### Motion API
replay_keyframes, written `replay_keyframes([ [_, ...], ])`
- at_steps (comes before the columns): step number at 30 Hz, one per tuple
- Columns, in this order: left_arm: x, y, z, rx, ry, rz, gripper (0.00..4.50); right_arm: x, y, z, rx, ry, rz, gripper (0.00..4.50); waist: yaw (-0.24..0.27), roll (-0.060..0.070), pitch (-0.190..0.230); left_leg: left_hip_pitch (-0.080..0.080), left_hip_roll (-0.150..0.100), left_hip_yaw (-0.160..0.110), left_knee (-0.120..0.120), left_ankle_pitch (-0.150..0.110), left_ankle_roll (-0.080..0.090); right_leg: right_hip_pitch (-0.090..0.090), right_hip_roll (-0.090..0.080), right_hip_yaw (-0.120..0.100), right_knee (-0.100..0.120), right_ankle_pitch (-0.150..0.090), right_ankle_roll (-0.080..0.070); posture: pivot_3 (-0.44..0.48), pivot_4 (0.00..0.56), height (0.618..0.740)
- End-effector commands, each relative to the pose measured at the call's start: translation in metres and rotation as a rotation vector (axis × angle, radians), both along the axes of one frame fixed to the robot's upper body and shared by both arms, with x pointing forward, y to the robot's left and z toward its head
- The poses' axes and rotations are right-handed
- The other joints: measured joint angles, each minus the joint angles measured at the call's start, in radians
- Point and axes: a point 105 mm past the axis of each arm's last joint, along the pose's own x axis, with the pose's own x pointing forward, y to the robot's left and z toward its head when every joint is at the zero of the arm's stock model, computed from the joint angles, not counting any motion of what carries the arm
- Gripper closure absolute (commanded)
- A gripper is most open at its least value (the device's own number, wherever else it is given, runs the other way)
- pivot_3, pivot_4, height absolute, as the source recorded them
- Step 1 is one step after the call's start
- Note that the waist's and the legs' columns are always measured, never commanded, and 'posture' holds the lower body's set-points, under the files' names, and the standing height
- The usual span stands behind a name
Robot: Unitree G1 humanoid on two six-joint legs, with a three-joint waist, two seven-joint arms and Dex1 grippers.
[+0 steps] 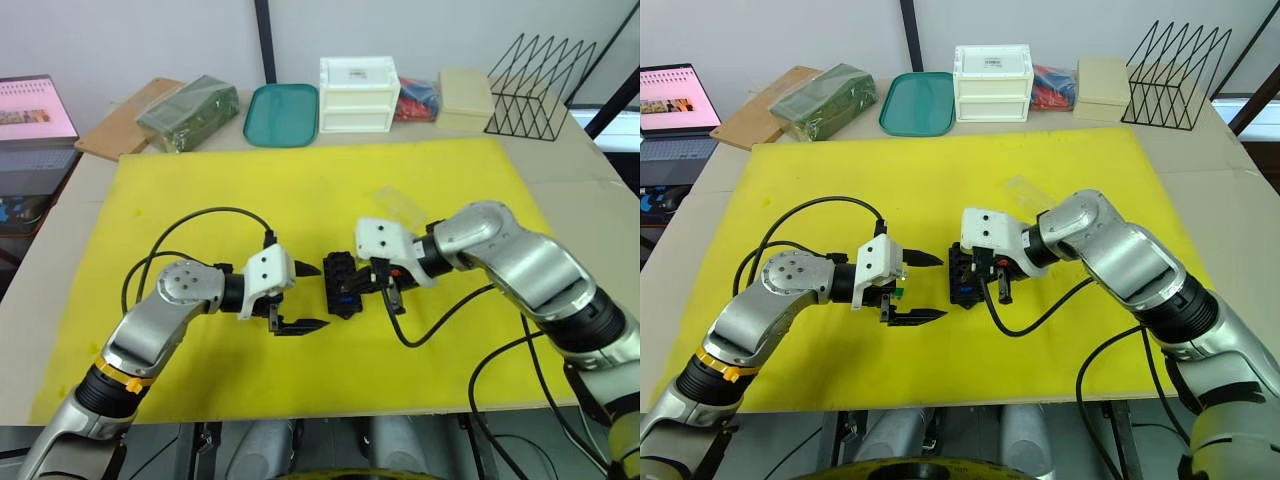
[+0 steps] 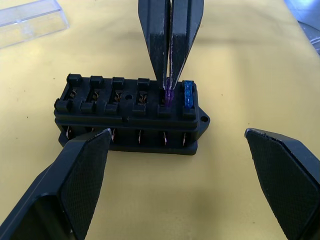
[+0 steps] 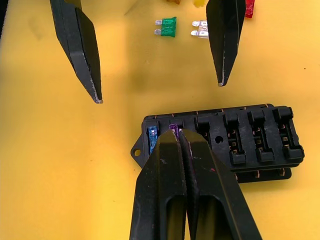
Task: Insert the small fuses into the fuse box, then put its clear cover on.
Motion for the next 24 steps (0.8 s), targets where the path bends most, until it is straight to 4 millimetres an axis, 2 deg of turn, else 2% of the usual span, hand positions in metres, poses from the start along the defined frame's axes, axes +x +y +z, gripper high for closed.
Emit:
replay_keyframes([
  [1,-0.001,0.000,0.008,-0.003,-0.032,-0.010,0.00,0.003,-0.005,-0.013,-0.033,-0.001,-0.013,4.47,0.000,0.000,0.000,0.000,0.000,0.000,0.000,0.000,0.000,0.000,0.000,0.000,0.000,0.000,0.000,0.000,0.150,0.740],
  [9,-0.001,0.001,0.009,-0.002,-0.033,-0.008,0.00,0.007,-0.015,-0.032,-0.094,-0.013,-0.020,4.47,0.000,0.000,0.000,0.001,0.000,0.000,0.000,0.000,0.000,0.001,0.000,0.000,0.000,0.000,0.000,0.000,0.150,0.740],
  [14,-0.001,0.002,0.009,-0.001,-0.034,-0.007,0.00,0.010,-0.019,-0.037,-0.122,-0.030,-0.029,4.47,0.000,-0.001,-0.003,0.002,0.000,0.000,0.000,0.000,0.000,0.002,0.000,0.000,0.000,0.000,0.000,0.000,0.150,0.740],
  [18,0.000,0.003,0.012,-0.005,-0.039,-0.002,0.00,0.014,-0.018,-0.028,-0.095,-0.040,-0.032,4.47,0.000,-0.003,-0.004,0.003,0.000,0.000,0.000,0.000,0.000,0.004,0.000,0.000,0.000,0.000,0.000,0.000,0.150,0.740],
  [24,-0.001,0.005,0.019,-0.014,-0.043,-0.010,0.00,0.015,-0.009,-0.003,0.000,-0.051,-0.019,4.47,0.000,-0.003,-0.004,0.003,0.000,0.000,0.000,0.000,0.000,0.004,0.000,0.000,0.000,0.000,0.000,0.000,0.150,0.740],
])
